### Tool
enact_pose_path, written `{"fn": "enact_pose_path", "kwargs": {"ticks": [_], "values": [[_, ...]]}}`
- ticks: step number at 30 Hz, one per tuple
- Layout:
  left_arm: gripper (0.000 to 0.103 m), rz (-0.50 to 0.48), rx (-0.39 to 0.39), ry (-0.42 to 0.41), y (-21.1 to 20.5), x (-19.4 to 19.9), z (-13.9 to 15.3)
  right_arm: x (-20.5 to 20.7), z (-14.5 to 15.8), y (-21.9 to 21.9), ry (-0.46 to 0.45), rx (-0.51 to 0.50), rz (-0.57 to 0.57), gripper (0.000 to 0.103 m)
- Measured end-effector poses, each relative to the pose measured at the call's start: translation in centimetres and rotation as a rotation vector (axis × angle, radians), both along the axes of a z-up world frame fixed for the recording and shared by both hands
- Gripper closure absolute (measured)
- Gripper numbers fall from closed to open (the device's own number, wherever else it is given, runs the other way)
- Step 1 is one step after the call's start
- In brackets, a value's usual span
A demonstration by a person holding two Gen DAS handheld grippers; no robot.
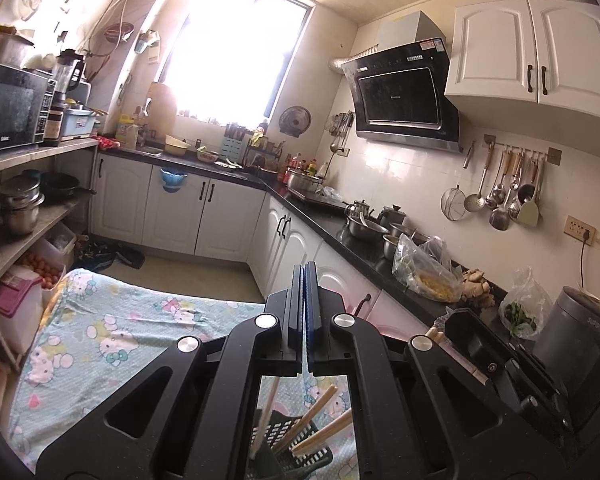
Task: Organize utensils
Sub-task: 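Lift the held chopsticks with both tools and carry them above the caddy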
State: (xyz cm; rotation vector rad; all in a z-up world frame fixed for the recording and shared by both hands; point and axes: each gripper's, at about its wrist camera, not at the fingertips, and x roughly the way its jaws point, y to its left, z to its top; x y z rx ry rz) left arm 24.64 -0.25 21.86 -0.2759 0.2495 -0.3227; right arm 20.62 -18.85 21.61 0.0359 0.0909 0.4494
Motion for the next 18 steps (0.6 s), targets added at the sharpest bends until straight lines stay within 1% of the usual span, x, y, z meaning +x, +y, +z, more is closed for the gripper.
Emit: {"fn": "enact_pose_path", "kwargs": {"ticks": [10,13,18], "values": [[0.103,-0.058,0.003,0.046,-1.3,1.7,-3.4,1.8,-2.6,0.2,0.063,-0.012,-0.025,0.100],[0.103,-0.069,-0.005,0.073,-1.4,2.1,-4.4,2.2,-3.4,0.1,0.090,-0.007,-0.031,0.100],[0.103,-0.061,0.006,0.094,-1.6,2.4,-5.5,2.7,-4.8,-0.2,0.139,0.005,-0.036,0.100]]}}
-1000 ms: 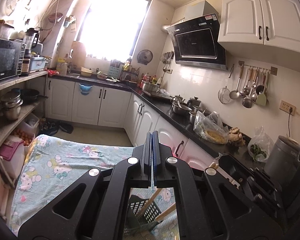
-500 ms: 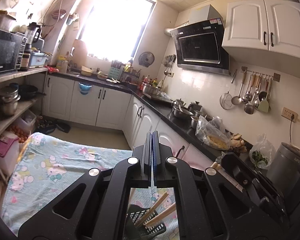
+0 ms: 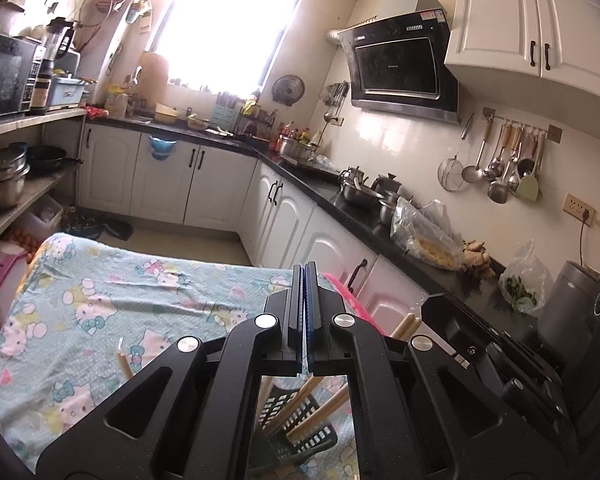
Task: Organize utensils
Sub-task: 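Lift the held chopsticks with both tools and carry them above the caddy, then lower the chopsticks into the caddy and open both tools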
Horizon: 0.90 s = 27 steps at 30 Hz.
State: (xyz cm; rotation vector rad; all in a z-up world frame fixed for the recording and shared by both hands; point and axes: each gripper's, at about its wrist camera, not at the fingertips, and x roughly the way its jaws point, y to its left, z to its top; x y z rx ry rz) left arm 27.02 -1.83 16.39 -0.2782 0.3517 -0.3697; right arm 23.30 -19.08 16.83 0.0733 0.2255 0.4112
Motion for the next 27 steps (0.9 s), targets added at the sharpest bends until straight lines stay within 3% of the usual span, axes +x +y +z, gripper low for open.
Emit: {"fn": "enact_pose_path", "kwargs": {"ticks": [11,18,21,27], "values": [[0.103,0.042,-0.001,0.088,1.1,0.1,-3.4,0.1,-2.5,-1.1,0.082,0.030,-0.045,0.100],[0.103,0.062,0.018,0.101,1.5,-0.9,-4.1,-0.3,-3.7,-1.9,0.117,0.044,-0.068,0.099],[0.103,0.068,0.020,0.110,1.7,-1.3,-4.2,-0.8,-4.0,-2.1,0.117,0.044,-0.071,0.086],[0.103,0.079,0.024,0.115,2.1,-2.3,-4.6,-1.7,-4.6,-2.9,0.128,0.048,-0.077,0.074]]}}
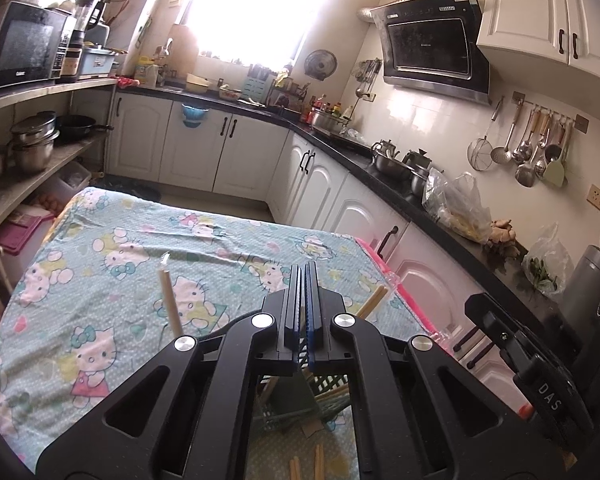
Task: Organize utensils
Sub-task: 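Lower the chopsticks into the caddy and open both tools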
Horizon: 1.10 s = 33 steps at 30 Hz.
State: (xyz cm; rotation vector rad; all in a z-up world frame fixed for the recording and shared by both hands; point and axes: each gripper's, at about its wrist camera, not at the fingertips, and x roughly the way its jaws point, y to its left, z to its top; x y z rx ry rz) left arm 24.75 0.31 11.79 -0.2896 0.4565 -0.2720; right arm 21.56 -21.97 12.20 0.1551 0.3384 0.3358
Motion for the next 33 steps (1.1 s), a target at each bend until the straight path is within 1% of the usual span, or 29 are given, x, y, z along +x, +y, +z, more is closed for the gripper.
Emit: {"fn": "enact_pose_path", "kwargs": {"ticks": [3,6,8,10,12,14,16,19,20,21,23,24,26,29,33], "values": [[0.102,0.005,-0.011,0.010,0.4,-0.3,-0.2,-0.3,-0.2,-0.3,0.011,-0.001,0.002,0.073],[0.095,0.008,-0.016,0.018,0.6,-0.7,-0.6,-0.7,-0.5,-0.3,0.021,-0.016,0.001,0.070],[0.093,0.011,-0.024,0.020,0.8,-1.1,-0.8,-0.9,-0.7,-0.4,0.026,-0.022,0.000,0.069],[0.088,0.012,-0.032,0.019,1.0,-1.4,-0.9,-1.1,-1.0,-0.4,0.033,-0.027,-0.002,0.068],[0.076,0.016,-0.034,0.018,1.1,-1.7,-1.0,-1.2,-1.2,-0.5,0.038,-0.029,-0.004,0.067],[0.071,0.017,-0.037,0.020,1.3,-2.1,-1.1,-1.4,-1.3,-0.7,0.043,-0.032,-0.004,0.066],[0.065,0.020,-0.035,0.023,1.4,-2.5,-1.3,-1.6,-1.4,-0.8,0.044,-0.034,-0.006,0.062],[0.050,0.021,-0.040,0.024,1.5,-3.0,-1.5,-1.8,-1.5,-0.9,0.044,-0.036,-0.005,0.060],[0.039,0.021,-0.040,0.023,1.6,-3.2,-1.6,-1.9,-1.6,-0.9,0.045,-0.039,-0.005,0.060],[0.033,0.021,-0.039,0.023,1.7,-3.2,-1.6,-2.1,-1.6,-1.0,0.046,-0.040,-0.004,0.059],[0.028,0.019,-0.040,0.024,1.8,-3.6,-1.8,-2.3,-1.7,-1.0,0.047,-0.042,-0.002,0.055],[0.022,0.019,-0.041,0.025,1.9,-3.7,-1.9,-2.4,-1.8,-1.0,0.048,-0.044,-0.002,0.053],[0.014,0.020,-0.048,0.026,2.0,-4.0,-2.1,-2.6,-1.8,-1.0,0.049,-0.047,0.000,0.052],[0.011,0.025,-0.054,0.032,2.3,-4.6,-2.5,-2.9,-2.0,-1.1,0.051,-0.050,0.001,0.050],[0.011,0.036,-0.062,0.043,2.6,-5.2,-2.9,-3.3,-2.1,-1.4,0.054,-0.054,0.000,0.049]]}}
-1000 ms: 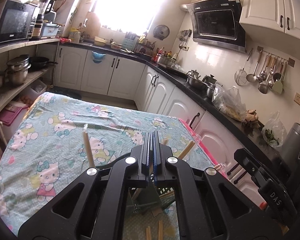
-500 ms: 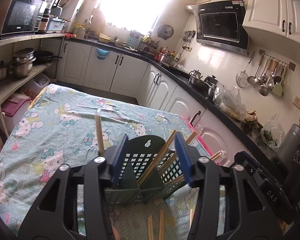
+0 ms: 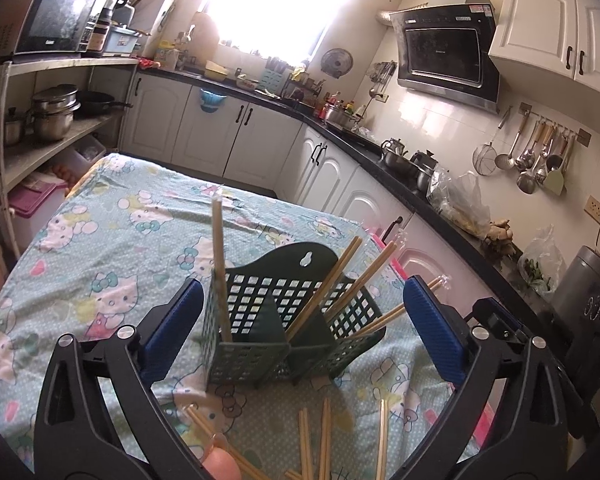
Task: Organize utensils
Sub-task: 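Lower the chopsticks into the caddy and open both tools, then withdraw both tools from the caddy toward the loose chopsticks on the cloth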
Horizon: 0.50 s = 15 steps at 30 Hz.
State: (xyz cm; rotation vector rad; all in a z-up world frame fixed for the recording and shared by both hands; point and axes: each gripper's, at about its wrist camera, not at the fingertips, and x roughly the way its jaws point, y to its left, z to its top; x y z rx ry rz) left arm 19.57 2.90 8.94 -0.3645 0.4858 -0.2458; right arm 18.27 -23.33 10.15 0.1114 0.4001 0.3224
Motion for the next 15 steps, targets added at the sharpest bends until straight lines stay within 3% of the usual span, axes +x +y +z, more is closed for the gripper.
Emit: {"fn": "enact_pose_path", "kwargs": {"ticks": [15], "values": [[0.011,0.027,-0.004,0.039,1.0,-2.1,-1.2,-1.6,-0.7,0.0,0.017,-0.022,0.021,0.049]]}}
